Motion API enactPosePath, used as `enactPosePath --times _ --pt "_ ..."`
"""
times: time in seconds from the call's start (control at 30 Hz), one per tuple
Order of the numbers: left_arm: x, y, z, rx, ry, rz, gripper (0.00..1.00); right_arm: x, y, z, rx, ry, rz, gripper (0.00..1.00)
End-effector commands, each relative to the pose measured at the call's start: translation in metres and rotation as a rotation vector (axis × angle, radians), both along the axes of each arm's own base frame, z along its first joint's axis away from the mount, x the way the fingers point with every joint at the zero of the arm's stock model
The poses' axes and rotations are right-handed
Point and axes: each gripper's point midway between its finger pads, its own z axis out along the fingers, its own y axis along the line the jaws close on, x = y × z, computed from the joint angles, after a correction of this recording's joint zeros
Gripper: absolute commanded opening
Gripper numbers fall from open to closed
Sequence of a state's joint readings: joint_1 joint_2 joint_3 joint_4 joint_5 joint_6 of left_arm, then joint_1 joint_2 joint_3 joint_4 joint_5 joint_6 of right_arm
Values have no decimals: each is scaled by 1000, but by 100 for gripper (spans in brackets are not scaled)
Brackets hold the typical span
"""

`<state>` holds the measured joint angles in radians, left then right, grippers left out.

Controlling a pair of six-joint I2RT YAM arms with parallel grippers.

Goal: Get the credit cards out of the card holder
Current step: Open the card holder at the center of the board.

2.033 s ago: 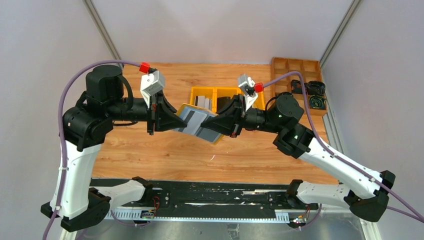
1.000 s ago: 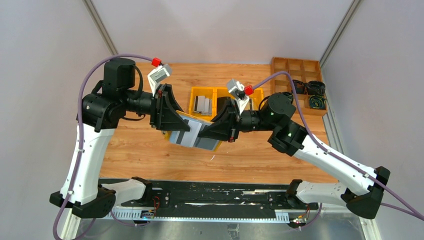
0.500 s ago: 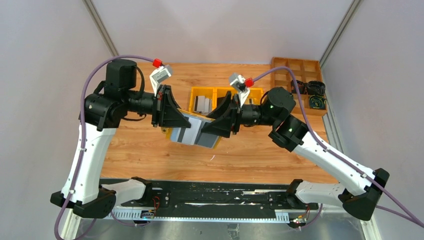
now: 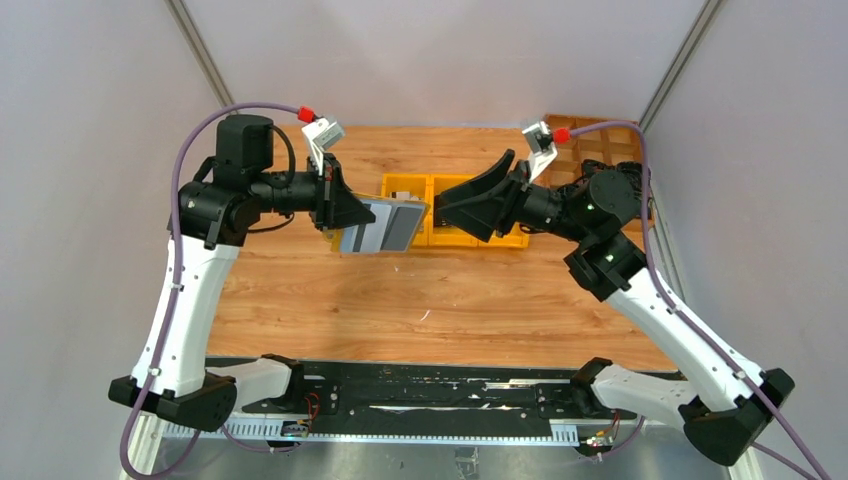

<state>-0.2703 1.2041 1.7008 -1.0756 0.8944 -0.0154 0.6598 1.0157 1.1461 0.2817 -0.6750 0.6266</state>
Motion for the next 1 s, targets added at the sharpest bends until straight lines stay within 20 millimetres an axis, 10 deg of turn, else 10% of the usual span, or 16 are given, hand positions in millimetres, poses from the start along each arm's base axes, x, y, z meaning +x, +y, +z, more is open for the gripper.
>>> enactPosePath --times 0.0,0.37,0.97 --pt "8 0 12 -44 -49 40 0 -13 28 -16 14 82 156 54" --pt "-7 -8 56 -305 -27 -20 0 -21 55 -42 25 170 330 52" --pt "0 -6 30 -268 43 20 0 -20 77 -36 45 185 444 43"
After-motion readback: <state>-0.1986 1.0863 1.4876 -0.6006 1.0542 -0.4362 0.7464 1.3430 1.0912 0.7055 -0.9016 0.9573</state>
